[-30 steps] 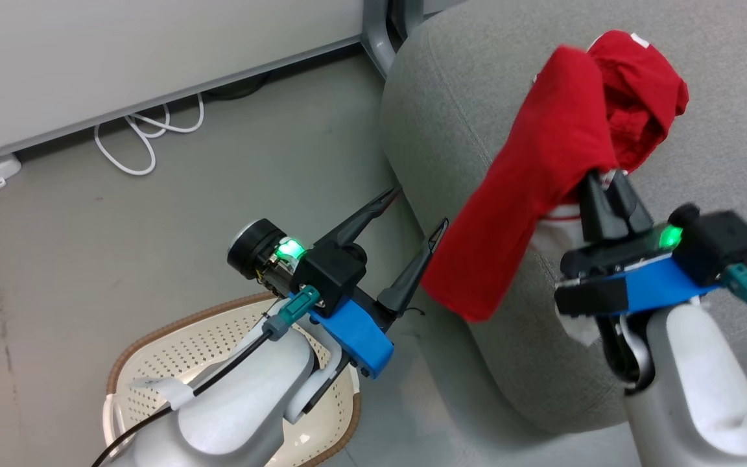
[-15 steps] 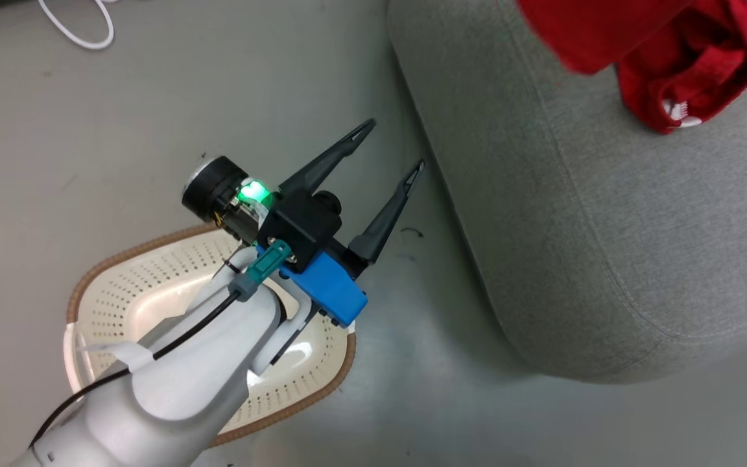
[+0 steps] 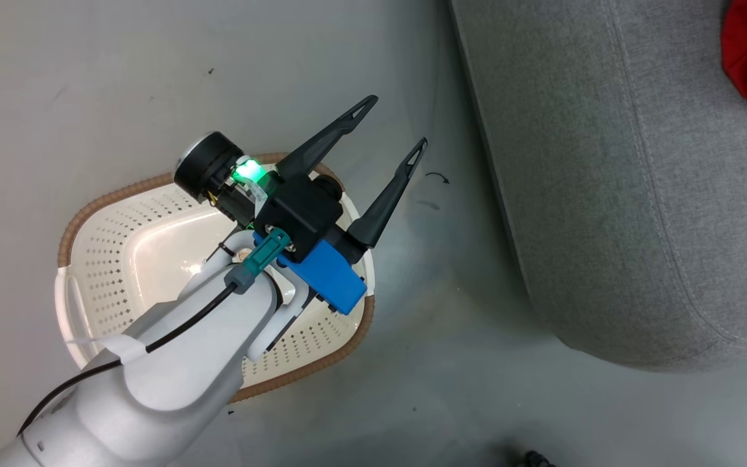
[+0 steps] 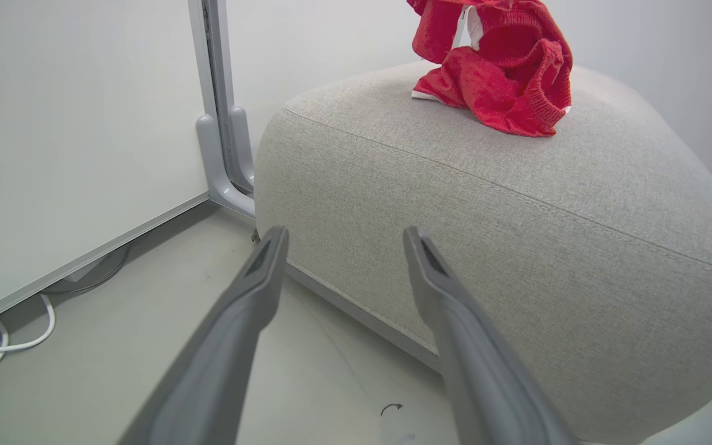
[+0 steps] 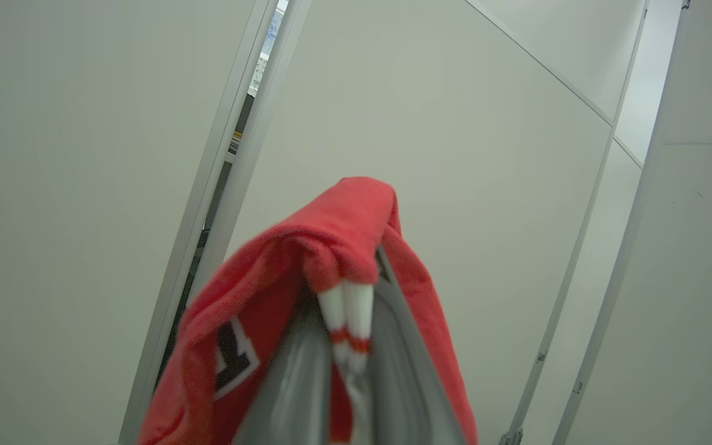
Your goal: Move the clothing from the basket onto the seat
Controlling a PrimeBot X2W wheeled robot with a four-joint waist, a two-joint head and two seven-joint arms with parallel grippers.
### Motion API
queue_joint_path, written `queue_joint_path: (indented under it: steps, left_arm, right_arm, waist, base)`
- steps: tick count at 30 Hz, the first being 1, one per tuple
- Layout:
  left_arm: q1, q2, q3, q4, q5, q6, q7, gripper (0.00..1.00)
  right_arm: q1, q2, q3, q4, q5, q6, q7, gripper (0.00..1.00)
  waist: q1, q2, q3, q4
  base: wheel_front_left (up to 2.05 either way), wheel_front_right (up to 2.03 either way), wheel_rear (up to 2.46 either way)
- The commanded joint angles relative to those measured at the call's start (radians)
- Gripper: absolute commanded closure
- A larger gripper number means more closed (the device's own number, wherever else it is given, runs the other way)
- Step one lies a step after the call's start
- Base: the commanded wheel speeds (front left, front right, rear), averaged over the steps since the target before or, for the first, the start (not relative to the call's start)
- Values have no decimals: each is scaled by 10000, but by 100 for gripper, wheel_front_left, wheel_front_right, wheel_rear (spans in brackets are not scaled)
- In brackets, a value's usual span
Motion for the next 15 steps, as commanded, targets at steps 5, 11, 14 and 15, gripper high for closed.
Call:
queue_joint_path:
  steps: [5,11,14,15]
  left_arm:
    - [-255,103,12,-119,57,48,18,0]
    - [-389,140,-5,-195,49,71,87,0]
    - [-409,175,-13,-208,29,84,89,0]
    - [-404,166,-25,-205,21,87,85,0]
  right_arm:
    - [835,-7,-319,907,-101,3,-4,100]
    - [1881,536,-493,1822,-284,2,-5,100]
    - [2391,910,-335,2200,-492,2,-5,100]
    - [2530,998,-298,2324,-546,2,-3,100]
  waist:
    - [-2,0,191,39]
    - [-2,0,339,83]
    - [-2,0,354,69]
    - [-2,0,347,73]
  base:
    - [0,0,0]
    - [0,0,0]
    - [0,0,0]
    - [0,0,0]
